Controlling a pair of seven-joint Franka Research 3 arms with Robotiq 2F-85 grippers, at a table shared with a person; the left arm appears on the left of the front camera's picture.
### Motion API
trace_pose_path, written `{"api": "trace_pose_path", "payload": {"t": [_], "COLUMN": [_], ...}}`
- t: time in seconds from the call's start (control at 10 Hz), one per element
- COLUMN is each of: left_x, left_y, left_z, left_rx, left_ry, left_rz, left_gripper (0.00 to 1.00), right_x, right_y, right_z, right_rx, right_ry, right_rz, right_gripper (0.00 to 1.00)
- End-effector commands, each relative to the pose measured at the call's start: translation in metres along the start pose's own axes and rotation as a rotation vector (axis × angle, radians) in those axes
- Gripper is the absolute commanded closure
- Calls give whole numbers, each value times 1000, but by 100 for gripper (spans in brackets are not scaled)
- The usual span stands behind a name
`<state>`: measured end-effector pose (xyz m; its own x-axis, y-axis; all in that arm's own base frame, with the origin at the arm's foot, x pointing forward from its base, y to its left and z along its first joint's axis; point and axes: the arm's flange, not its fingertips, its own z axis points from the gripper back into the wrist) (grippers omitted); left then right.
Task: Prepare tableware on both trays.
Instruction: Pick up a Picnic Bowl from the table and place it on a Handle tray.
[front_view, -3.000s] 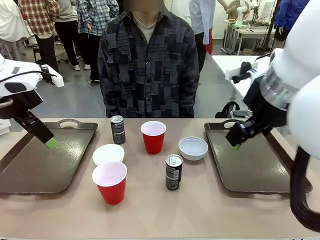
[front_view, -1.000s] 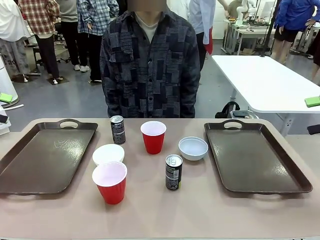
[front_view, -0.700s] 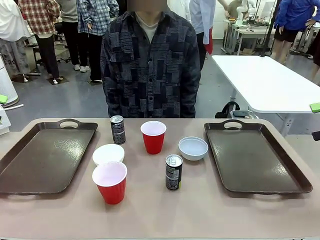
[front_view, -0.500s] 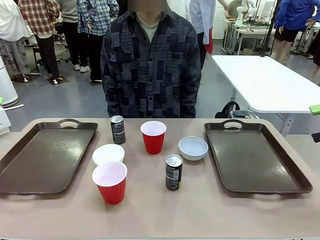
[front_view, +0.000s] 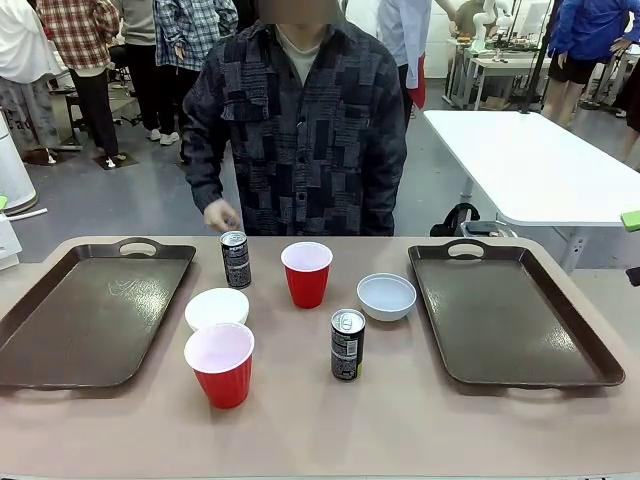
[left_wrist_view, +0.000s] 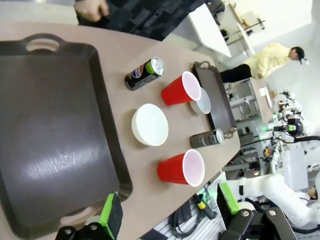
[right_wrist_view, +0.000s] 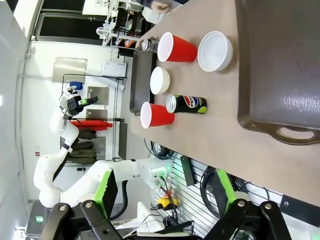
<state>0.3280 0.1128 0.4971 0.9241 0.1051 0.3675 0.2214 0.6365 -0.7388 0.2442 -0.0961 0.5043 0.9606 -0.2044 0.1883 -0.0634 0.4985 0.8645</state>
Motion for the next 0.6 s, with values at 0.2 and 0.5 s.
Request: {"api": "trace_pose_path", "payload": {"t": [0.2,0.5], "left_x": [2,2], "left_y": [0,0], "left_z": [0,0], "left_rx": [-15,-15], "left_ry": [-13,-13], "left_rz": [7,7], "left_gripper": [0,0], "right_x": [2,2], "right_y": [1,1], "right_z": [-1,-1], "right_rx": [13,13], "right_ry": [2,2], "right_rz": [-7,-7], "right_gripper": [0,0]}}
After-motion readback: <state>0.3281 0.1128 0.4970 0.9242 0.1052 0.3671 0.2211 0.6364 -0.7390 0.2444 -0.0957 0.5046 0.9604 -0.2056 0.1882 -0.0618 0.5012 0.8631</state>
